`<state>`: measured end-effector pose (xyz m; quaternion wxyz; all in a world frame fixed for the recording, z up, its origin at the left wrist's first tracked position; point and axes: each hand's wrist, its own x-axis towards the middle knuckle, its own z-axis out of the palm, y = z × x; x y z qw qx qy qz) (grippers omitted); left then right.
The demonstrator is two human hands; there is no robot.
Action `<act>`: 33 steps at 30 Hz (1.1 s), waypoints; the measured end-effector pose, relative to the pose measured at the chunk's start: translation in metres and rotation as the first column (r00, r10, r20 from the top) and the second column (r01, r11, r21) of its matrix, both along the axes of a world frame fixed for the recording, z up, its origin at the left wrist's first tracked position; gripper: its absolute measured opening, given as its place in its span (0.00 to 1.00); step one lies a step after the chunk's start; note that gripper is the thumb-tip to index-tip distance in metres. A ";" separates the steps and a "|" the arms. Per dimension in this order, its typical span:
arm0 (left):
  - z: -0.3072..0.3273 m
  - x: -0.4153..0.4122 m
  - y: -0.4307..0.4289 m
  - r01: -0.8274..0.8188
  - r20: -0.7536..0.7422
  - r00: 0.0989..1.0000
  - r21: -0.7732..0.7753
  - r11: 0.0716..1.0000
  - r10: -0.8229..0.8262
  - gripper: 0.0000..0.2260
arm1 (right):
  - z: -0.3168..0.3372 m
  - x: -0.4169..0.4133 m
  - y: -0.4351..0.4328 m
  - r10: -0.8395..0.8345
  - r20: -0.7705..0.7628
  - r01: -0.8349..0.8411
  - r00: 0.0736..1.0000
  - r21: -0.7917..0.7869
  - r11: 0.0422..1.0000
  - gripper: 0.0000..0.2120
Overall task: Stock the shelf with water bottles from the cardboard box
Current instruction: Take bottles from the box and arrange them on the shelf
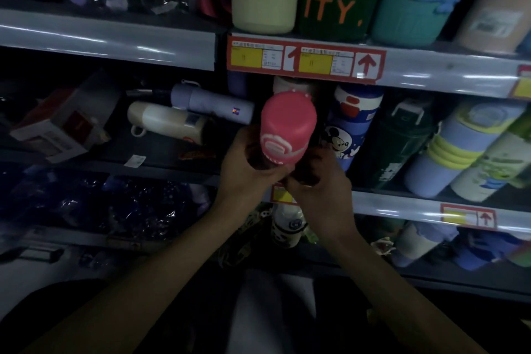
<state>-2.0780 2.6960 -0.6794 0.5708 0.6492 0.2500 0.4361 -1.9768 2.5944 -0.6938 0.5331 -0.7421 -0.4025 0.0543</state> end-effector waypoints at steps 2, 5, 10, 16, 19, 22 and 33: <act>0.003 -0.008 -0.007 0.008 0.012 1.000 0.039 0.999 -0.008 0.32 | 0.003 -0.004 -0.004 0.003 0.058 -0.006 0.998 0.050 0.999 0.25; 0.010 -0.017 -0.020 0.037 0.033 0.999 0.080 0.996 -0.040 0.32 | 0.005 -0.002 -0.009 0.022 0.120 -0.036 0.993 0.116 0.993 0.29; 0.009 -0.026 -0.034 0.145 0.004 0.989 0.048 0.988 -0.146 0.29 | 0.004 -0.003 -0.024 0.085 -0.032 -0.082 0.996 0.075 0.994 0.27; -0.004 -0.024 -0.036 0.174 -0.069 0.982 -0.021 0.984 -0.175 0.23 | -0.003 0.003 -0.041 0.098 -0.113 -0.096 0.989 0.028 0.995 0.29; -0.009 -0.024 -0.033 0.202 -0.110 0.973 -0.026 0.979 -0.204 0.16 | -0.007 0.004 -0.046 0.094 -0.163 -0.092 0.982 0.019 0.996 0.30; -0.016 -0.023 -0.029 0.205 -0.155 0.967 0.009 0.979 -0.202 0.11 | -0.014 0.005 -0.050 0.101 -0.237 -0.101 0.966 0.012 0.995 0.32; -0.039 0.022 0.008 -0.057 -0.318 0.939 0.238 0.970 0.133 0.15 | -0.031 0.013 -0.061 0.082 -0.457 -0.109 0.886 -0.034 0.993 0.32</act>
